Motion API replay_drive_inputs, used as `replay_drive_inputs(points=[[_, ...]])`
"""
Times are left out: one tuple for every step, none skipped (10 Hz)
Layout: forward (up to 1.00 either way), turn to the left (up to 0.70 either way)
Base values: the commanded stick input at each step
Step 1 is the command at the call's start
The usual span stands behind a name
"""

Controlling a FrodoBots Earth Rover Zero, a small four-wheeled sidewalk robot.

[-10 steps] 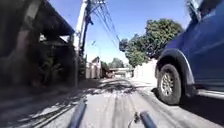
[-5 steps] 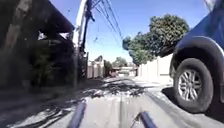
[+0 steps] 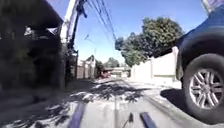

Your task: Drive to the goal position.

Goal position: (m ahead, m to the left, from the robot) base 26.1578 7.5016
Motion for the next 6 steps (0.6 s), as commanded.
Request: replay_drive_inputs(points=[[1.00, 0.00], [1.00, 0.00], [1.00, 0.00], [1.00, 0.00], [1.00, 0.00], [1.00, 0.00]])
